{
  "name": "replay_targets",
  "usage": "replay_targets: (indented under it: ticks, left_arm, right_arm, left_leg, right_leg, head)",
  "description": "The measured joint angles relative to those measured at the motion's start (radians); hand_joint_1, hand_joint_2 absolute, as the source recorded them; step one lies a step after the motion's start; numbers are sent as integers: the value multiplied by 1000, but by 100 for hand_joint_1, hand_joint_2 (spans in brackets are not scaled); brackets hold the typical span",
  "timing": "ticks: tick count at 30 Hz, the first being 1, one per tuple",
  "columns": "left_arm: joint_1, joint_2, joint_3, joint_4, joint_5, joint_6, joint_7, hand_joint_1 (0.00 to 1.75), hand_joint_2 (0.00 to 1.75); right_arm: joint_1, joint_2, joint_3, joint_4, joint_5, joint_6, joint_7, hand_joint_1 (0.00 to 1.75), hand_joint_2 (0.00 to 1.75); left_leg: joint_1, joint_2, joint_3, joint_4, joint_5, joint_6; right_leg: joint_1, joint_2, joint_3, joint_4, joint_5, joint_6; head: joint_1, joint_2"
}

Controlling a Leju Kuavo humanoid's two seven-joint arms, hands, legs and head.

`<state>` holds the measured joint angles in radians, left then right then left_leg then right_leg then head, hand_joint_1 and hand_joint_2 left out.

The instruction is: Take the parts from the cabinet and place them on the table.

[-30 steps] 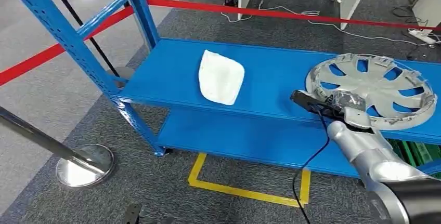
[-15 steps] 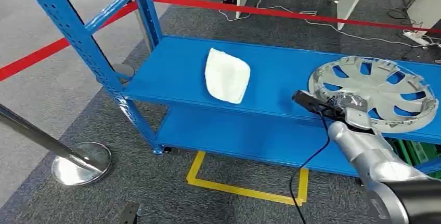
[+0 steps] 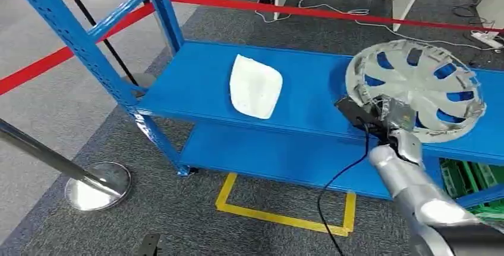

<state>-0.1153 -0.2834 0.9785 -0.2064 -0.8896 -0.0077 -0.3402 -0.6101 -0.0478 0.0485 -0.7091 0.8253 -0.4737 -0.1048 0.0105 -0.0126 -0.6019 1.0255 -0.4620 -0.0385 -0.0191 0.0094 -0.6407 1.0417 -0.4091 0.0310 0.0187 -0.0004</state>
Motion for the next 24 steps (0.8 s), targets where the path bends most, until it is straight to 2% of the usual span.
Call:
replay_targets:
  ticks: [1, 3, 4, 5, 6, 7, 8, 9, 10, 11, 12, 14, 15, 16, 18, 19, 20, 21, 22, 23, 24]
  left_arm:
    - [0, 0, 0, 0, 0, 1, -3, 0, 175]
    - [0, 0, 0, 0, 0, 5, -9, 0, 175]
    - [0, 0, 0, 0, 0, 9, -11, 0, 175]
    - [2, 1, 0, 0, 0, 10, -10, 0, 175]
    - [5, 1, 1, 0, 1, 11, 1, 0, 175]
    - [7, 1, 2, 0, 1, 13, 15, 0, 175]
    - [8, 2, 3, 0, 1, 14, 22, 0, 175]
    - [8, 2, 3, 0, 0, 14, 25, 0, 175]
    - [8, 2, 3, 0, 0, 16, 26, 0, 175]
    - [7, 1, 3, 0, -2, 21, 26, 0, 175]
    - [9, 0, 4, 0, -1, 26, 27, 0, 175]
    - [14, 0, 6, 0, 2, 34, 27, 0, 175]
    - [15, 0, 7, 0, 3, 36, 25, 0, 175]
    - [15, 0, 7, 0, 4, 39, 22, 0, 175]
    - [16, 0, 9, 0, 10, 42, 16, 0, 175]
    - [16, 0, 11, 0, 10, 42, 16, 0, 175]
    - [17, 0, 12, 0, 14, 43, 13, 0, 175]
    - [17, 0, 13, 0, 21, 44, 10, 0, 175]
    - [17, 0, 17, 0, 25, 44, 8, 0, 175]
    - [17, -2, 23, 0, 32, 44, 7, 0, 175]
    - [17, -1, 29, 0, 33, 44, 6, 0, 175]
  right_arm:
    - [26, 13, -3, -59, -26, -12, -13, 175, 175]
    - [74, 33, -7, -150, -76, -35, -46, 175, 175]
    - [114, 42, -14, -216, -131, -60, -79, 175, 175]
    - [160, 50, -16, -284, -186, -81, -122, 175, 175]
    - [205, 64, -15, -359, -239, -101, -156, 175, 175]
    - [238, 78, -12, -430, -282, -118, -177, 175, 175]
    - [262, 95, -10, -494, -297, -128, -180, 175, 175]
    - [285, 106, -9, -543, -309, -136, -187, 175, 175]
    - [307, 112, -8, -584, -320, -145, -202, 175, 175]
    - [336, 120, -2, -634, -345, -161, -229, 175, 175]
    - [372, 128, 6, -690, -370, -176, -268, 175, 175]
    - [435, 154, 34, -798, -409, -202, -323, 175, 175]
    - [464, 160, 51, -857, -434, -207, -346, 175, 175]
    - [487, 166, 68, -905, -457, -208, -363, 175, 175]
    - [535, 169, 106, -986, -485, -208, -389, 175, 175]
    - [554, 170, 122, -1018, -489, -208, -394, 175, 175]
    - [571, 171, 139, -1047, -490, -208, -402, 175, 175]
    - [590, 170, 153, -1070, -489, -207, -409, 175, 175]
    - [608, 170, 166, -1094, -484, -206, -416, 175, 175]
    - [623, 170, 180, -1113, -477, -204, -424, 175, 175]
    - [634, 170, 197, -1128, -472, -203, -430, 175, 175]
  left_leg:
    - [-1, 0, -26, 54, -32, -3]
    - [-1, 0, -107, 214, -101, -7]
    - [-2, 0, -140, 273, -117, -6]
    - [-2, 1, -150, 283, -109, -4]
    - [-2, 0, -138, 252, -78, -1]
    - [-3, 0, -107, 189, -36, 5]
    - [-5, 0, -67, 107, 8, 11]
    - [-8, 0, -26, 29, 40, 19]
    - [-11, 0, -3, -14, 30, 22]
    - [-9, -1, -6, -17, 27, 19]
    - [-12, -2, -7, -19, 27, 22]
    - [-12, -3, -5, -28, 33, 34]
    - [-8, -3, 0, -34, 36, 39]
    - [-8, -2, 0, -35, 36, 43]
    - [-8, -2, 1, -35, 35, 45]
    - [-8, -2, 1, -34, 34, 46]
    - [-8, -2, 3, -34, 33, 46]
    - [-7, -2, 5, -34, 31, 45]
    - [-4, -4, 10, -34, 29, 42]
    - [-1, -5, 16, -33, 25, 36]
    - [1, -5, 21, -29, 20, 27]
  right_leg:
    - [0, 0, 0, 0, -1, -6]
    - [3, -1, 1, 0, -3, -11]
    - [5, -3, 2, 0, -5, -13]
    - [8, -6, 3, 0, -6, -15]
    - [9, -8, 3, 0, -6, -16]
    - [10, -7, 4, 0, -7, -16]
    - [10, -5, 5, 0, -7, -16]
    - [9, -3, 5, 0, -8, -14]
    - [17, 0, 2, 6, -11, -7]
    - [15, 0, 0, 3, -8, -3]
    - [13, 0, 1, -1, -8, 3]
    - [10, -1, 3, -6, -7, 14]
    - [9, -1, -8, 10, -25, 16]
    - [10, -1, -24, 54, -60, 16]
    - [10, 0, -92, 218, -143, 16]
    - [10, 0, -122, 284, -166, 19]
    - [9, -2, -133, 311, -166, 21]
    - [7, -2, -120, 287, -142, 25]
    - [5, -3, -83, 219, -101, 28]
    - [3, -4, -31, 120, -55, 32]
    - [-3, -7, 18, 28, -23, 41]
  head:
    - [-3, 0]
    - [-6, 0]
    - [-7, 0]
    - [-6, 0]
    - [-6, 0]
    - [-6, 0]
    - [-7, 0]
    - [-7, 0]
    - [-8, 0]
    - [-5, 0]
    - [-6, 0]
    - [-7, 0]
    - [-5, 0]
    - [-3, 0]
    - [-2, 0]
    - [0, 0]
    - [-1, 0]
    - [0, 0]
    - [0, 0]
    - [-1, 0]
    - [1, 0]
